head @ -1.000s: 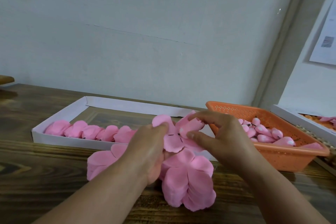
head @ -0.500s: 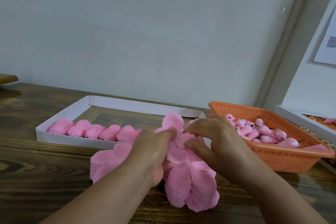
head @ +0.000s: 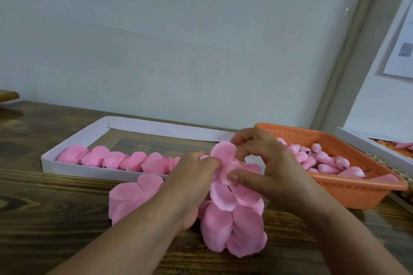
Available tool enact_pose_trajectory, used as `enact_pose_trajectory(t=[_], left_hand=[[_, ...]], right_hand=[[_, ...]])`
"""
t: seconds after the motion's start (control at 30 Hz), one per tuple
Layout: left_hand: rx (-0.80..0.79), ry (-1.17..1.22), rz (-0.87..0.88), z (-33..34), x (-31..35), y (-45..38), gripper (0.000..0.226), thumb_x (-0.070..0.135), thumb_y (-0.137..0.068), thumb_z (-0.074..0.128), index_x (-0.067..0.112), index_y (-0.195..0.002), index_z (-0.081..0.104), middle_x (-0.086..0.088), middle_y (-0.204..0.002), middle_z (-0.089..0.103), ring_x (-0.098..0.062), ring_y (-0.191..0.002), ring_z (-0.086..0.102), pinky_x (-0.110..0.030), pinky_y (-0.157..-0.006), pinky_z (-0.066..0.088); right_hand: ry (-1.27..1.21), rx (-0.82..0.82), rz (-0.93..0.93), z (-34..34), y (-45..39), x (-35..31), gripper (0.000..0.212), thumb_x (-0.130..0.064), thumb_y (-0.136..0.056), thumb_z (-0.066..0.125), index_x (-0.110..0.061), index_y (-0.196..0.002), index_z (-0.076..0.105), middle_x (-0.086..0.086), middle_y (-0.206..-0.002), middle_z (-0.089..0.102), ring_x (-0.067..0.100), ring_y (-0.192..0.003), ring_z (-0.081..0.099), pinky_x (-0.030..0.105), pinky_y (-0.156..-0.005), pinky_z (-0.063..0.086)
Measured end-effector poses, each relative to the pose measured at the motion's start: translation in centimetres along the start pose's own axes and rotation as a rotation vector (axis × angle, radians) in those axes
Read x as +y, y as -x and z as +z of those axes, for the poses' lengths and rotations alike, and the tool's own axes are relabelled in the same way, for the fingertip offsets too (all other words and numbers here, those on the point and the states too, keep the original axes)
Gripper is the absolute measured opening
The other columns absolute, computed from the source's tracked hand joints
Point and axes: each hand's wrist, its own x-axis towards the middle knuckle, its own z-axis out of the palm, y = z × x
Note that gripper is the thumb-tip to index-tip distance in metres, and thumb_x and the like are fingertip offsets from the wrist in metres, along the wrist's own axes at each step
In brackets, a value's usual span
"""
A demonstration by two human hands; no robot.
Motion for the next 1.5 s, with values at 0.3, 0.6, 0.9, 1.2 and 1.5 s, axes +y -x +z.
enact_pose_trajectory(t=[0.3, 0.6, 0.9, 1.2, 1.5], left_hand=[[-0.137, 0.095, -0.018, -0.5, 0.8, 0.2, 0.02, 0.018, -0.066, 0.06, 0.001, -0.075, 0.065, -0.013, -0.072, 0.06, -0.021, -0.066, 0.056, -0.028, -0.063, 0.042], [-0.176, 0.056, 0.055, -0.6, 0.3, 0.3, 0.016, 0.006, -0.084, 0.067, 0.015, -0.096, 0.074, -0.006, -0.092, 0.075, -0.022, -0.092, 0.071, -0.034, -0.079, 0.057], [-0.101, 0.172, 0.05, -1.2, 0.7, -0.1, 0.018, 0.004, -0.08, 0.071, 0.011, -0.097, 0.071, -0.005, -0.088, 0.075, -0.014, -0.076, 0.07, -0.021, -0.06, 0.055], [0.008, 0.244, -0.064, -0.8, 0.7, -0.3, 0.015, 0.013, -0.093, 0.058, 0.004, -0.099, 0.069, -0.014, -0.097, 0.073, -0.026, -0.091, 0.07, -0.024, -0.057, 0.056], [0.219, 0.056, -0.082, -1.0, 1.0, -0.5, 0.016, 0.02, -0.089, 0.057, 0.017, -0.075, 0.065, -0.006, -0.074, 0.067, -0.021, -0.07, 0.061, -0.028, -0.058, 0.045]], right_hand=[[-0.315, 0.085, 0.112, 0.1, -0.1, 0.1, 0.036, -0.005, -0.064, 0.082, -0.026, -0.082, 0.06, -0.005, -0.071, 0.062, 0.012, -0.069, 0.056, 0.034, -0.067, 0.049], [-0.479, 0.094, 0.169, 0.6, -0.1, -0.1, 0.011, 0.002, -0.072, 0.074, 0.0, -0.075, 0.064, 0.024, -0.072, 0.063, 0.022, -0.064, 0.056, 0.033, -0.059, 0.048], [-0.692, 0.143, 0.227, 1.6, 0.0, 0.1, 0.014, -0.012, -0.067, 0.076, -0.01, -0.081, 0.074, 0.011, -0.077, 0.073, 0.021, -0.073, 0.07, 0.03, -0.065, 0.057], [-0.628, 0.322, 0.228, 3.3, 0.2, -0.8, 0.017, -0.002, -0.082, 0.064, -0.017, -0.082, 0.072, 0.004, -0.076, 0.072, 0.02, -0.073, 0.069, 0.029, -0.063, 0.056], [-0.333, 0.133, 0.112, 2.6, 0.2, -1.2, 0.023, -0.007, -0.082, 0.065, -0.03, -0.087, 0.066, -0.002, -0.088, 0.064, 0.007, -0.082, 0.058, 0.023, -0.073, 0.049]])
